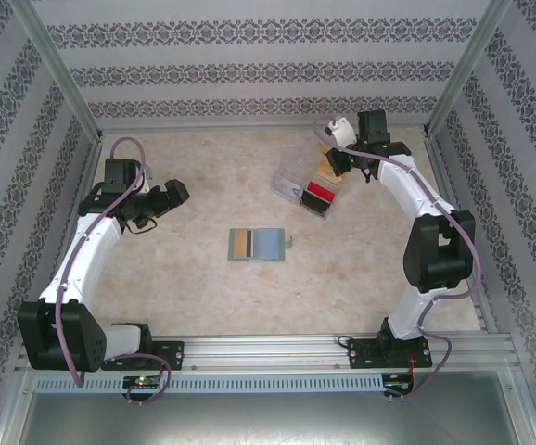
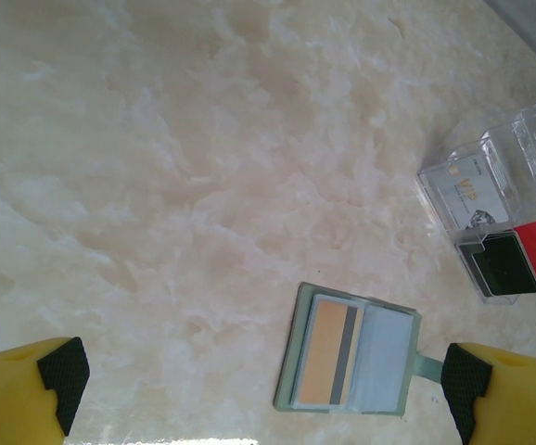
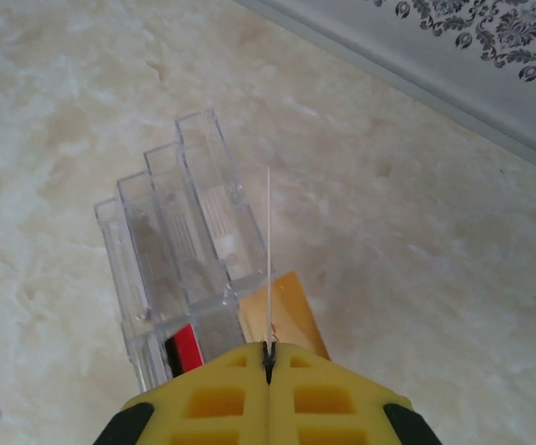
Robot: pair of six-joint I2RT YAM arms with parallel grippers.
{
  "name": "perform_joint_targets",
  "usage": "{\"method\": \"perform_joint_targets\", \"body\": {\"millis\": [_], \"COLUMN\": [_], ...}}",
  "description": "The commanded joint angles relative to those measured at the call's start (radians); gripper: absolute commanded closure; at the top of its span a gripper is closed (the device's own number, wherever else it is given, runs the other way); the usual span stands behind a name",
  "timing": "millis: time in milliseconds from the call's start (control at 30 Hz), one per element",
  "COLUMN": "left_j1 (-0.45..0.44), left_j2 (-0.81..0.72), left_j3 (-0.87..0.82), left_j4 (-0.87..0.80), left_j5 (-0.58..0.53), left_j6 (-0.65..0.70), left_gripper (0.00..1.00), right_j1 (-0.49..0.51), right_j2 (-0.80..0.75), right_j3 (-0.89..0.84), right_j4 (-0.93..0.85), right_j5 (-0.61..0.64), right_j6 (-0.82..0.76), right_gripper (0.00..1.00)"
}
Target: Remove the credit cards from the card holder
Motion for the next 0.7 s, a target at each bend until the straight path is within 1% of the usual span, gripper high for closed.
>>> {"method": "perform_joint_targets", "body": {"millis": [0,167,333,500,667], "left_j1": [0.014,0.013,0.014,0.013,0.013], "left_j2": [-0.002,0.015,0.021,0.029,0.031], "left_j3": [0.01,0.018,0.018,0.02,0.019], "left_j4": [-0.024,-0.028,-0.027,-0.03,-0.032], "left_j5": [0.027,0.035,0.039,0.035,0.029], "left_j6": [0.037,0.051,0.057,0.06,0.065], "left_gripper": [0.0,0.0,0.0,0.01,0.0], "right_j1": [-0.036,-0.062,-0.067,-0.074,-0.079], "right_j2": [0.027,0.074,0.128,0.198,0.217], "right_j3": [0.057,0.113,0.156,0.237,0.257], "right_j4": [-0.08,-0.148,-0.197,-0.271,-0.303], "right_j5": [-0.078,-0.154,-0.171,-0.209,-0.198], "right_j6": [-0.121,-0.179,-0.228,-0.251,-0.272], "right_gripper": [1.0,1.0,1.0,1.0,1.0]}}
